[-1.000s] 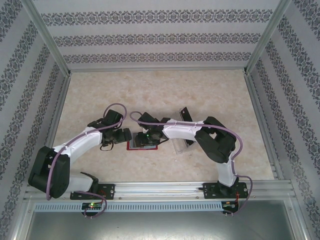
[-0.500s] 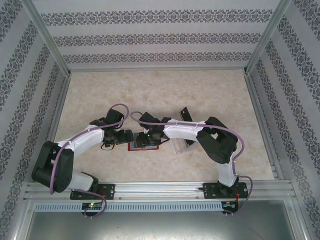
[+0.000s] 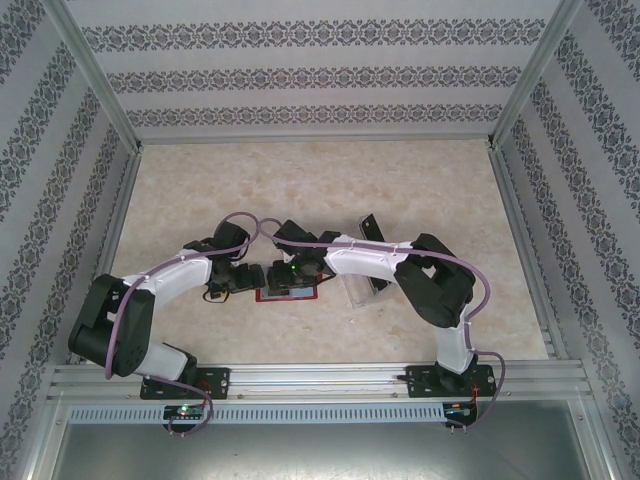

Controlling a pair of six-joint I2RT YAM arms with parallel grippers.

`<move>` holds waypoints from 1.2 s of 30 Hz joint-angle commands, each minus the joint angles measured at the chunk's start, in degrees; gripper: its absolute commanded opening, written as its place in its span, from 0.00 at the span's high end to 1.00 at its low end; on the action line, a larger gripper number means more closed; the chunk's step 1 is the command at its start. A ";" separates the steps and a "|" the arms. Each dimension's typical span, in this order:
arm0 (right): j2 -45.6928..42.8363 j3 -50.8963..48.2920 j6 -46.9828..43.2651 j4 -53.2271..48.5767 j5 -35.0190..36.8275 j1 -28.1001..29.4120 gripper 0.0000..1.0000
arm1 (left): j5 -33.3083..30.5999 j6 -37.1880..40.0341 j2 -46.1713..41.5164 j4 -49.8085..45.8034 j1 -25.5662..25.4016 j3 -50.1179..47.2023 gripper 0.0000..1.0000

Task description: Put the credit cards into the card holder

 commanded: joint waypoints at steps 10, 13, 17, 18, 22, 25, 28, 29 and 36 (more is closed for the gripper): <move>0.31 -1.01 -1.42 -1.83 1.68 -0.81 0.56 | -0.25 -1.44 0.86 1.89 0.58 -2.48 0.15; 1.36 -0.88 -1.34 -1.65 1.39 -0.83 0.56 | -0.13 -1.53 1.04 1.96 0.57 -2.35 0.15; 1.33 -1.23 -1.15 -1.35 1.55 -0.82 0.56 | -0.10 -1.48 1.23 1.96 0.60 -2.36 0.15; 1.08 -1.39 -1.15 -1.37 1.82 -0.89 0.56 | -0.13 -1.55 1.20 1.98 0.63 -2.40 0.15; 0.41 -2.29 -1.07 -1.25 2.08 -1.09 0.56 | 0.01 -1.53 1.46 2.32 0.58 -2.44 0.15; 0.75 -2.19 -1.08 -1.11 1.79 -1.07 0.56 | 0.11 -1.61 1.59 2.51 0.57 -2.61 0.15; 1.27 -1.64 -1.07 -1.02 1.40 -1.00 0.56 | 0.22 -1.58 1.78 2.77 0.57 -2.78 0.15; 1.44 -1.36 -1.07 -1.02 1.27 -0.98 0.56 | 0.27 -1.67 1.93 2.90 0.64 -2.83 0.15; 3.28 1.67 -1.77 -2.49 0.77 -0.26 0.56 | 0.74 -1.85 2.05 3.47 0.60 -3.22 0.15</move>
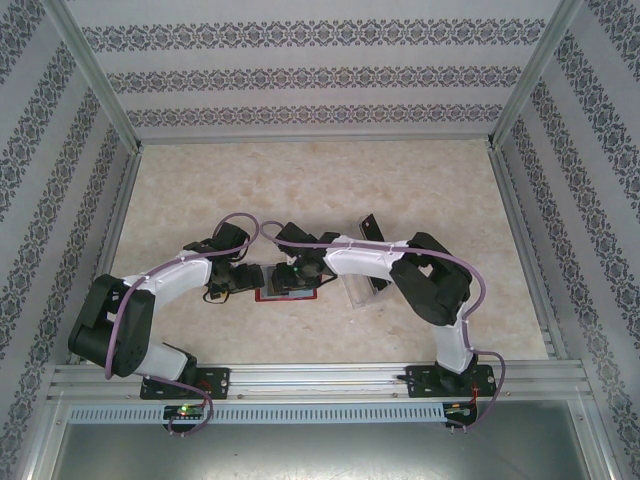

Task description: Put the credit cards into the card holder

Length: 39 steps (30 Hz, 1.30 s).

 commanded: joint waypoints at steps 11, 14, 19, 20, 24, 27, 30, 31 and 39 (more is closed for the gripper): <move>3.59 5.98 -2.08 -3.37 -0.29 1.25 0.56 | 2.14 -1.02 2.23 3.55 0.57 -3.77 0.15; 4.08 6.98 -2.25 -3.94 -0.48 1.66 0.56 | 2.21 -1.15 2.23 3.52 0.58 -3.78 0.15; 2.98 4.71 -1.78 -3.29 0.32 1.47 0.56 | -1.63 -3.00 -0.05 1.14 0.60 -2.53 0.12; 2.31 3.66 -1.43 -2.58 0.38 1.13 0.56 | -3.11 -3.66 -1.10 0.62 0.70 -2.18 0.11; 0.56 1.05 -0.93 -1.12 0.59 -0.01 0.55 | -6.84 -5.29 -4.14 -0.58 2.33 -0.80 0.08; 0.10 0.50 -0.93 -0.53 0.47 -0.55 0.56 | -6.51 -4.18 -3.26 -0.88 3.24 1.03 0.08; 0.09 0.75 -0.85 -0.06 0.28 -0.92 0.56 | -5.50 -2.58 -0.86 -1.15 3.76 2.77 0.09; 0.13 0.91 -0.85 0.11 0.24 -0.90 0.56 | -5.40 -2.37 -0.17 -1.23 3.73 3.07 0.09; 1.79 3.45 -1.24 -0.04 -0.40 -0.94 0.56 | -2.65 -1.28 2.27 1.07 3.78 2.17 0.11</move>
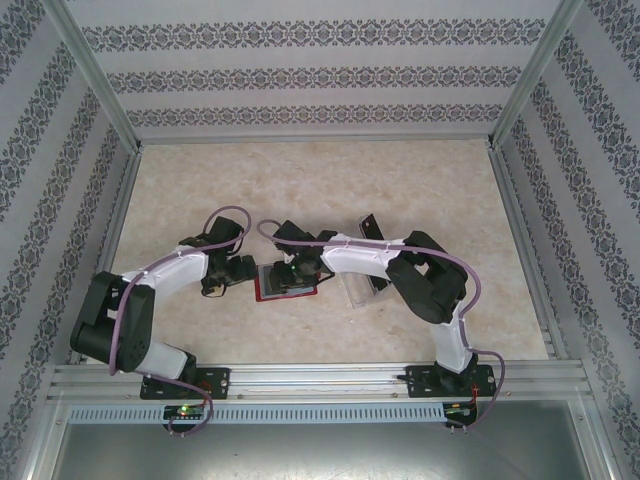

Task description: Put the credit cards into the card holder

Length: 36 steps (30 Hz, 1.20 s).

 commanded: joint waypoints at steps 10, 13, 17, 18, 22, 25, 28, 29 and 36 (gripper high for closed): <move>2.30 5.23 -1.44 -0.47 -1.64 0.51 0.56 | 2.88 0.86 3.36 3.47 0.40 -1.89 0.13; 3.35 6.21 -1.62 -0.68 -2.24 0.93 0.56 | 3.15 0.73 3.43 3.95 0.44 -2.39 0.14; 4.29 7.06 -1.69 -1.23 -2.31 1.33 0.56 | 3.48 0.65 3.51 4.27 0.44 -2.84 0.14; 4.09 6.80 -1.62 -1.20 -2.09 1.28 0.56 | 3.49 0.64 3.55 4.27 0.41 -2.84 0.14; 1.87 4.04 -1.10 -0.35 -0.87 0.58 0.56 | 3.42 0.69 3.38 4.27 0.39 -2.89 0.14; -0.41 1.80 -0.97 0.29 0.09 0.11 0.56 | 3.45 0.74 3.41 4.45 0.40 -3.02 0.14; -1.57 0.73 -1.18 0.29 0.46 -0.33 0.56 | 3.48 0.70 3.68 4.78 0.40 -3.23 0.14; -1.76 0.47 -1.18 0.31 0.53 -0.46 0.56 | 3.49 0.75 3.78 4.86 0.45 -3.24 0.14; -1.77 0.40 -0.83 1.24 0.59 -0.62 0.56 | 3.60 0.72 3.86 4.98 0.39 -3.40 0.15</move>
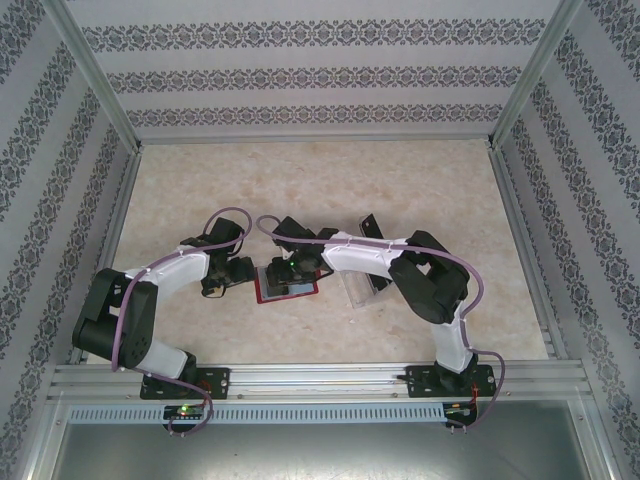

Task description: Put the credit cards into the card holder

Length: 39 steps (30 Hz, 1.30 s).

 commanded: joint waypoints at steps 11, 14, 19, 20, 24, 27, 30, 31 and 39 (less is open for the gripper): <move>-0.02 -0.28 0.12 -0.60 2.89 -0.51 0.56 | 4.38 0.65 2.83 4.17 0.40 -2.92 0.15; 0.15 -0.33 0.12 -0.86 2.99 -0.44 0.56 | 4.44 0.56 2.84 4.19 0.34 -2.91 0.15; 1.07 0.23 0.08 -0.73 2.22 -0.48 0.56 | 4.54 0.60 2.95 4.34 0.37 -3.01 0.15; 1.29 0.39 0.05 -0.84 2.13 -0.48 0.56 | 4.49 0.58 2.97 4.45 0.39 -3.02 0.15; 1.79 0.55 0.20 -1.46 2.51 -0.44 0.56 | 4.62 0.56 3.09 4.51 0.38 -3.00 0.15; 2.07 0.42 0.46 -1.89 2.97 -0.52 0.56 | 4.55 0.56 3.07 4.45 0.36 -2.91 0.15; 1.98 0.00 0.64 -1.31 2.76 -0.57 0.58 | 4.56 0.57 3.13 4.43 0.35 -2.82 0.15; 2.07 0.15 0.64 -1.22 2.58 -0.44 0.59 | 4.57 0.57 3.19 4.47 0.38 -2.83 0.15; 1.45 0.38 0.47 -1.06 2.28 -0.46 0.62 | 4.80 0.56 3.33 4.70 0.35 -3.02 0.15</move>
